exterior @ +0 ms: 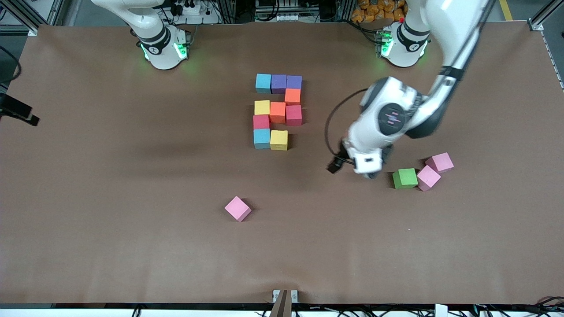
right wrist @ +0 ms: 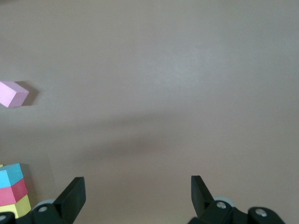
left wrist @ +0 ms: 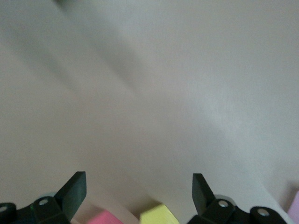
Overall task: Form number 2 with 11 blocks
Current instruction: 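Open the left gripper and move toward the green block while the right gripper withdraws, then lower the left gripper over the green block beside the pink cubes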
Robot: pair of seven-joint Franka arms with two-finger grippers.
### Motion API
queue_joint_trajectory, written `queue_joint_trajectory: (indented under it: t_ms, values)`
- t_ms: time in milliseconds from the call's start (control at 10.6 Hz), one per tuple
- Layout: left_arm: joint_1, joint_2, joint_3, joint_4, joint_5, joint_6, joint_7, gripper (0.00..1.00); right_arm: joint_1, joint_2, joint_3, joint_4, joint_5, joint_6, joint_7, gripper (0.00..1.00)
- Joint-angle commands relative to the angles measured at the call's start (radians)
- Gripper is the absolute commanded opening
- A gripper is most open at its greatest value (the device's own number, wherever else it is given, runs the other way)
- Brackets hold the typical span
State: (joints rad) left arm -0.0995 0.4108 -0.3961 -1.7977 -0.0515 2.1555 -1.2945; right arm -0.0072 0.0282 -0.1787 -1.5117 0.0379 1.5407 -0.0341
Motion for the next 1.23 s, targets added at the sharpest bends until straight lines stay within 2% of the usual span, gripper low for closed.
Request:
queue_joint_trajectory:
  t_ms: [0, 94, 377, 472, 566, 660, 755, 944, 1132]
  values:
    - [0.101, -0.067, -0.009, -0.061, 0.015, -0.02, 0.259, 1.0, -0.017, -0.011, 0.018, 0.023, -0.016, -0.04, 0.025, 1.0]
    - [0.133, -0.067, -0.006, -0.06, 0.037, -0.031, 0.376, 1.0, -0.017, -0.011, 0.016, 0.03, -0.016, -0.045, 0.032, 1.0]
    - [0.221, -0.035, -0.006, -0.06, 0.261, -0.019, 0.611, 1.0, -0.016, -0.013, 0.022, 0.045, -0.013, -0.047, 0.037, 1.0]
    - [0.239, -0.017, -0.007, -0.055, 0.284, -0.007, 0.657, 1.0, -0.02, -0.013, 0.03, 0.045, -0.012, -0.05, 0.036, 1.0]
    - [0.247, 0.003, -0.006, -0.054, 0.291, 0.035, 0.734, 1.0, -0.046, -0.014, 0.066, 0.045, -0.012, -0.068, 0.039, 1.0]
    - [0.276, 0.025, -0.004, -0.055, 0.294, 0.079, 0.794, 1.0, -0.072, -0.016, 0.13, 0.045, -0.018, -0.074, 0.08, 1.0]
    - [0.299, 0.043, -0.004, -0.051, 0.303, 0.111, 0.87, 1.0, -0.071, -0.016, 0.158, 0.047, -0.038, -0.076, 0.148, 1.0]
    - [0.31, 0.071, -0.003, -0.049, 0.32, 0.173, 0.987, 1.0, -0.056, -0.016, 0.166, 0.048, -0.064, -0.088, 0.177, 1.0]
    - [0.313, 0.104, -0.003, -0.049, 0.349, 0.219, 1.018, 1.0, -0.056, -0.019, 0.16, 0.056, -0.058, -0.09, 0.166, 1.0]
